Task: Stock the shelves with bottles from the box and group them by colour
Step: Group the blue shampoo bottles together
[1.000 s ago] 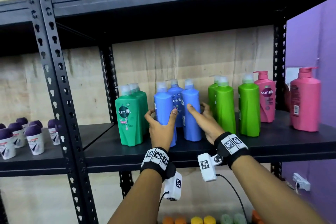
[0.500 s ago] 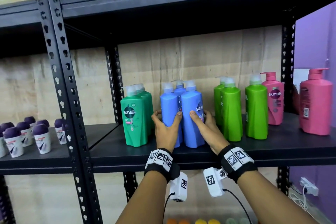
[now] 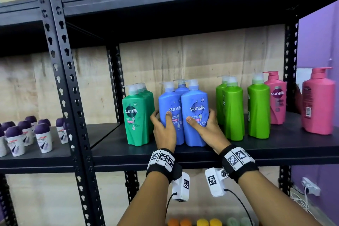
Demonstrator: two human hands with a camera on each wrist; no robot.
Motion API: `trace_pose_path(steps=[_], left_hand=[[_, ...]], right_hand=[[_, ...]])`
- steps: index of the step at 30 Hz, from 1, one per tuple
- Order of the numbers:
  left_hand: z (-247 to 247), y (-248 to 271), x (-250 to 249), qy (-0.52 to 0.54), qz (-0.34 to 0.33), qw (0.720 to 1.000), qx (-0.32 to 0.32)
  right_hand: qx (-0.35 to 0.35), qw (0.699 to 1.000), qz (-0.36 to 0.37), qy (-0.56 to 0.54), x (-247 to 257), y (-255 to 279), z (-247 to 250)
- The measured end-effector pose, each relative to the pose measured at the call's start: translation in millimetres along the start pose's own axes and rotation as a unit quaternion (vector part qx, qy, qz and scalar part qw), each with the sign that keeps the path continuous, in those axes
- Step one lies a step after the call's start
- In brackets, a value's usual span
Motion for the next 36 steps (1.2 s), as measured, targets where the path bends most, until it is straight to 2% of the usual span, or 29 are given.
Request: trace_pose_path(steps=[3,9,14,18,28,32,36], left_hand=[[4.4,-0.8,1.9,-0.009,0.013,1.0,-0.021],[3.0,0.7,-4.3,-0.033,-0.032,0.999,-0.023],[1.2,0.8,-0.6,-0.023,-0.015,1.0,-0.002],[3.0,0.4,1.0,-0.015,0.004,1.0,-0.009],[-0.1,0.3,-1.2,-0.033,-0.001,0.999,0.0],[1.1,1.4,-2.2,-0.039,-0.005,0.999,-0.001],[1.0,1.5,-2.8,-0.04,-0.004,0.999,0.0]], right_hand=[[-0.004,1.0,0.007,0.003,1.3,0.5,1.1],[-0.035,0.999,0.01,0.021,0.6,2.0,8.0],[-0.052,0.997,0.027,0.059,3.3,2.7,10.7],[-0.052,0.996,0.029,0.063,3.4,3.2,11.5],[-0.05,0.997,0.014,0.051,11.9,7.8,15.2],[-0.055,0.998,0.029,0.022,27.4,5.0,19.2],[-0.074,0.99,0.096,0.066,73.0,-22.7,33.7]])
Point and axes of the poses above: each hand's wrist, its own y-axis away from the middle knuckle, its own z-axis out of the back of the hand, x = y × z, the point moved 9 cm from there along -y, towards the middle knuckle, and after that the axes turned 7 degrees about y, right-handed, at the moved point
